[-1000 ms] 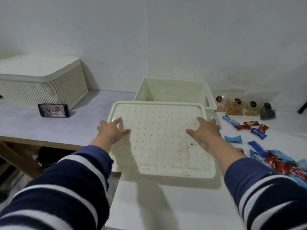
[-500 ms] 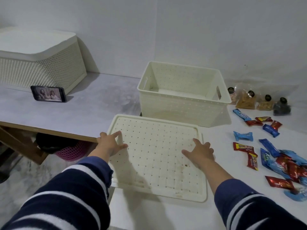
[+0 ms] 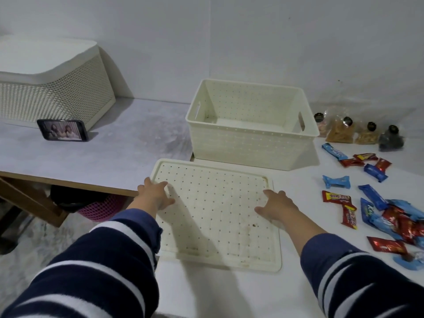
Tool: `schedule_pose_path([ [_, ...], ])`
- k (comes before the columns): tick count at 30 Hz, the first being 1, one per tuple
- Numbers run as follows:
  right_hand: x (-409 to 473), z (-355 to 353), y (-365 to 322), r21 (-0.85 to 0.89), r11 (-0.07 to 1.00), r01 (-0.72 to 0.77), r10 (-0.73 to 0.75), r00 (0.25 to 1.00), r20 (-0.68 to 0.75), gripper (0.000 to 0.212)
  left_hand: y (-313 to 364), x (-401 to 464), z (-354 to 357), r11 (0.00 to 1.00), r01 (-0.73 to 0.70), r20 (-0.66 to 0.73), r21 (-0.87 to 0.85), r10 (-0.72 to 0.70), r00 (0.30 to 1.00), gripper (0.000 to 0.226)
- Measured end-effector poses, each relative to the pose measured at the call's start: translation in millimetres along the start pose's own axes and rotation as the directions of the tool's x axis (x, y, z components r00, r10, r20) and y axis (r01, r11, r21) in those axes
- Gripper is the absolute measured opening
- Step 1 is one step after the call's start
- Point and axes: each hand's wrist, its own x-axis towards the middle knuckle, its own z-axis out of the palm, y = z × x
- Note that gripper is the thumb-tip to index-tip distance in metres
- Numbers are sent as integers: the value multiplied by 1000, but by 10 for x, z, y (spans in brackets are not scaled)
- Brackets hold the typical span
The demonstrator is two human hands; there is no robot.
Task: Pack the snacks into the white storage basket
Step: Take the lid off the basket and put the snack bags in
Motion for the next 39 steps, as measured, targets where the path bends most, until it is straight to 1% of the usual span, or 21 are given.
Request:
schedule_pose_path([
  [2,-88,-97,39,-27,1000,8,-7,1000,23,72,163,-115,-78,998,-64,11,1,64,998,65],
  [5,-260,-242,134,-68,997,46,-43,998,41,65,508,-291,-170,980,-201,53,-10,201,978,58],
  [8,-487,-381,286,-109,992,61,-56,997,48,61,914,-485,-201,939,-341,83,-31,343,936,54],
  [11,-697,-514,532,-91,995,42,-40,999,24,57,1319,-663,-186,893,-449,80,-42,451,889,53],
  [17,-829,-798,1101,-56,998,-43,39,998,-57,55,2133,-926,-161,799,-600,86,-33,600,795,50],
  [21,-721,-1004,1471,-33,997,-76,73,994,-82,42,2701,-985,-159,737,-674,84,-45,675,733,50],
  [25,-454,-1237,1757,-13,995,-95,93,990,-107,50,3259,-890,-79,704,-701,70,-113,710,701,47],
  [28,-33,-1494,2019,8,997,-72,72,990,-124,50,3809,-719,-16,702,-672,41,-236,698,715,45],
  [32,710,-1876,2333,96,995,-10,25,988,-152,50,4519,-349,37,696,-607,-53,-384,640,767,46],
  [36,1519,-2204,2549,304,951,60,4,978,-207,51,5073,231,73,687,-510,-166,-518,504,848,47],
  [39,2070,-2426,2606,356,925,130,-37,966,-255,55,5369,605,112,661,-455,-210,-597,418,884,46],
])
